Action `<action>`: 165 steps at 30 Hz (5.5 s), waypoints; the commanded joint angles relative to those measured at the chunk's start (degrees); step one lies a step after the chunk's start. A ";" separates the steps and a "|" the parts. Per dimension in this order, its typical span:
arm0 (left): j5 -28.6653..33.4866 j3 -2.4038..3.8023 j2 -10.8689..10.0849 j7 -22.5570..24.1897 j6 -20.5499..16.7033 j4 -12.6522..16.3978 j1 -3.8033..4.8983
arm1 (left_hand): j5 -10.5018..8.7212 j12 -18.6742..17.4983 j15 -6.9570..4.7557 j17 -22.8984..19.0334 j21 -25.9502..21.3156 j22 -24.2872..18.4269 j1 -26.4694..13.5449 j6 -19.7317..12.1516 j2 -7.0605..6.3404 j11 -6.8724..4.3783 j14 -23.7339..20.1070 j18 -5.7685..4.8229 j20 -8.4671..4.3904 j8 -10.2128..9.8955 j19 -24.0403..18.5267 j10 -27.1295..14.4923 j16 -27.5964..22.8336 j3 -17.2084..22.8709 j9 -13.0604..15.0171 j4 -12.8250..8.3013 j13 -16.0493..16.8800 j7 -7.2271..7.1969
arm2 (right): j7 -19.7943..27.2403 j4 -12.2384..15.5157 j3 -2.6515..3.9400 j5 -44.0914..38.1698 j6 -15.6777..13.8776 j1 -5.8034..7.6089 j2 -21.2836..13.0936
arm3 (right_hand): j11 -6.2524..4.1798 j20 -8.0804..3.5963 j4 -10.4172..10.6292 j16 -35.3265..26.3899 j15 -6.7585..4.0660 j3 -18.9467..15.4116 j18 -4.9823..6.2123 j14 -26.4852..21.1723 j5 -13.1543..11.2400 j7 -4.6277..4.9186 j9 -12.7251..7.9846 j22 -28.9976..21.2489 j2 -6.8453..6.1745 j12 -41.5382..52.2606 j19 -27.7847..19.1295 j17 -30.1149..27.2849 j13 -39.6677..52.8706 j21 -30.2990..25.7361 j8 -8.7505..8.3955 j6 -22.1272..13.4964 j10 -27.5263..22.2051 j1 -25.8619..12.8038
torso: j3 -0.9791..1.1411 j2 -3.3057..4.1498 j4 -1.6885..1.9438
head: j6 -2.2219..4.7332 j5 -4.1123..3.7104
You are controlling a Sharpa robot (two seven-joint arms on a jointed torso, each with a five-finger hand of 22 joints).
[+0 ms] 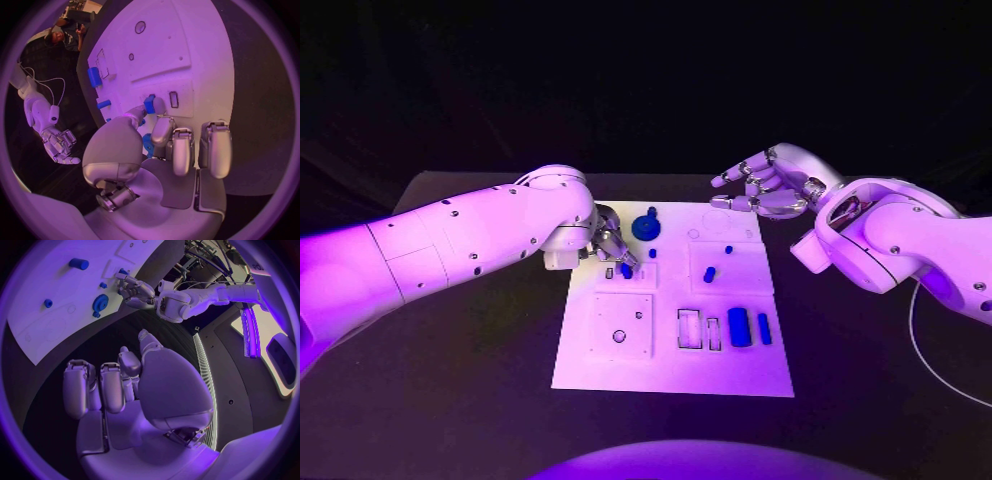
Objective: Assemble the parts on the task board
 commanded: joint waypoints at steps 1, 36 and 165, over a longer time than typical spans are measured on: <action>-0.09 -0.70 0.07 -4.99 2.87 0.12 -1.05 | -0.88 0.19 -0.24 15.06 0.18 11.69 0.06 0.47 0.77 -0.01 6.03 -0.84 -0.41 -0.42 4.66 0.59 0.18 -0.71 -0.08 0.13 0.13 0.06 | 0.69 0.04 0.00 -0.20 0.76 -0.04 0.02 | -0.04 -0.10 0.06 -0.18 -0.23 -0.32 0.69 3.08 0.35 -0.01 0.08 -0.12 0.13 -0.16 -0.48 1.38 -0.03 -0.24 -0.01 0.36 -0.41 -0.56 | -0.02 -0.02 -0.02 | -0.06 0.03; -0.84 -0.27 -0.91 -5.03 2.20 1.34 -1.06 | -5.10 0.22 -0.24 15.06 0.35 11.97 0.80 0.72 1.47 -0.02 6.03 -0.90 -0.40 -0.59 4.78 0.73 0.18 -3.64 -0.07 1.44 0.33 0.04 | 0.79 -0.72 -0.04 -0.15 1.15 -0.04 0.20 | -0.02 -0.10 0.28 -0.71 -0.22 -0.62 0.86 2.92 0.55 0.01 0.06 -0.92 0.14 -0.95 -0.98 0.73 -0.60 -0.63 -0.05 0.30 -0.82 -0.88 | -0.04 0.01 0.02 | -0.29 -0.07; 1.37 1.56 3.47 0.39 3.62 -13.92 3.19 | -12.21 -9.06 1.20 15.06 -4.03 7.73 13.82 -1.66 7.08 1.94 6.03 0.31 0.95 -6.24 2.95 -5.04 0.18 -20.22 -6.82 4.93 -10.82 2.38 | 1.03 -2.70 -0.54 0.12 2.10 -0.59 1.71 | -0.03 -0.10 0.85 -1.14 -0.24 -1.56 0.93 2.87 0.63 -0.01 0.06 -1.33 0.43 -1.17 -1.15 0.41 -0.89 -0.96 -0.06 0.24 -0.90 -1.47 | -0.27 0.21 -0.22 | 1.11 1.32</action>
